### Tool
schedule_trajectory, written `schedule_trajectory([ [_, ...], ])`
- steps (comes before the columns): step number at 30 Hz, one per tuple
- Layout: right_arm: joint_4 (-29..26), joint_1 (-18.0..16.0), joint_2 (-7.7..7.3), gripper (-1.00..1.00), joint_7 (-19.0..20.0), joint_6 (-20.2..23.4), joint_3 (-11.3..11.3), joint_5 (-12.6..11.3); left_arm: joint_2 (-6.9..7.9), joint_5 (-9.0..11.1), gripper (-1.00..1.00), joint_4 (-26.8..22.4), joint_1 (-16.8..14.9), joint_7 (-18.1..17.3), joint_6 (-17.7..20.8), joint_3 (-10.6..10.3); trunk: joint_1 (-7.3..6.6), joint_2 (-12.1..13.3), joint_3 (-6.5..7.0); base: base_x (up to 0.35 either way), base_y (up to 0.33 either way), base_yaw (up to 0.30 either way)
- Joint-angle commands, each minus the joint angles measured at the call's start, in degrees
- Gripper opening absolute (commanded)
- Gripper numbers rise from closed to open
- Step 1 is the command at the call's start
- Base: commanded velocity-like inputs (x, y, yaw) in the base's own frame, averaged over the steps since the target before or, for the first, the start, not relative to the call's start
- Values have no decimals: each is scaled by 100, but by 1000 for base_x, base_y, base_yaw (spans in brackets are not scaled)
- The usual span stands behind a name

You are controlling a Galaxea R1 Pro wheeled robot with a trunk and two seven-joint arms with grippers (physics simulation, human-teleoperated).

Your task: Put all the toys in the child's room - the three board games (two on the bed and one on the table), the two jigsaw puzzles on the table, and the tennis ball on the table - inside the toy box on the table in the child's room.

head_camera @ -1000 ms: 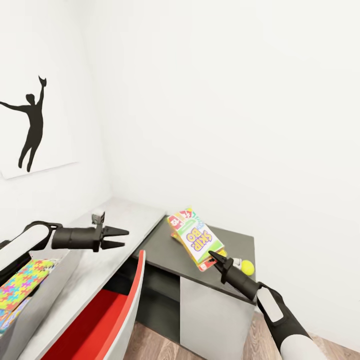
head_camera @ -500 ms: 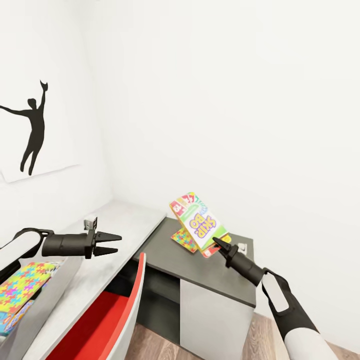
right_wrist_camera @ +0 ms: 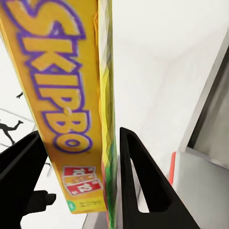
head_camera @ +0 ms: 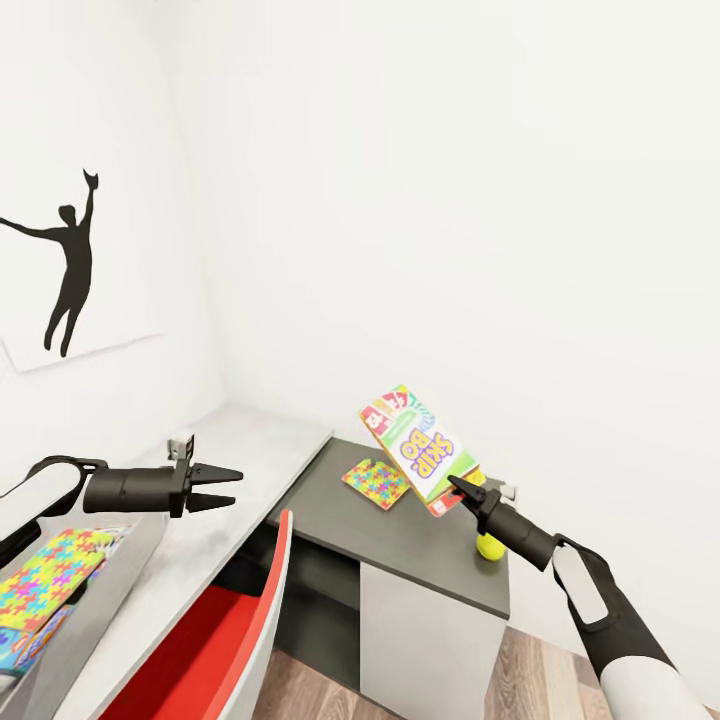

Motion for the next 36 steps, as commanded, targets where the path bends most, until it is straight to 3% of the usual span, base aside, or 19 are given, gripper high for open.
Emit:
schedule_trajectory([
  [1, 9, -5, -14, -100, 11, 29, -7, -14, 5, -34, 100, 6, -11, -55, 0, -17, -22, 35, 10, 0, 0, 0],
  [15, 14, -5, -54, -100, 11, 36, -25, 1, 5, -50, 100, 8, -9, -48, 0, -26, -329, 597, 262, 0, 0, 0],
  [18, 2, -5, -131, -100, 1, 50, -24, 30, 5, -56, 100, 8, -6, -47, 0, -26, -395, 717, 315, 0, 0, 0],
  [23, -121, -5, -275, -100, -43, 489, -21, 57, 3, -60, 100, 11, -3, -46, 0, -26, -505, 918, 405, 0, 0, 0],
  [28, -203, -5, -296, -100, -75, 835, -7, 80, 2, -61, 100, 17, -2, -46, 0, -26, -615, 1118, 495, 0, 0, 0],
  [31, -215, -5, -298, -100, -305, 1455, 10, 232, 4, -61, 100, 17, -2, -46, 0, -26, -680, 1239, 549, 0, 0, 0],
  [36, -363, -5, -295, -100, -549, 1606, -22, 279, 4, -62, 100, 17, -2, -49, 0, -26, -790, 1439, 639, 0, 0, 0],
])
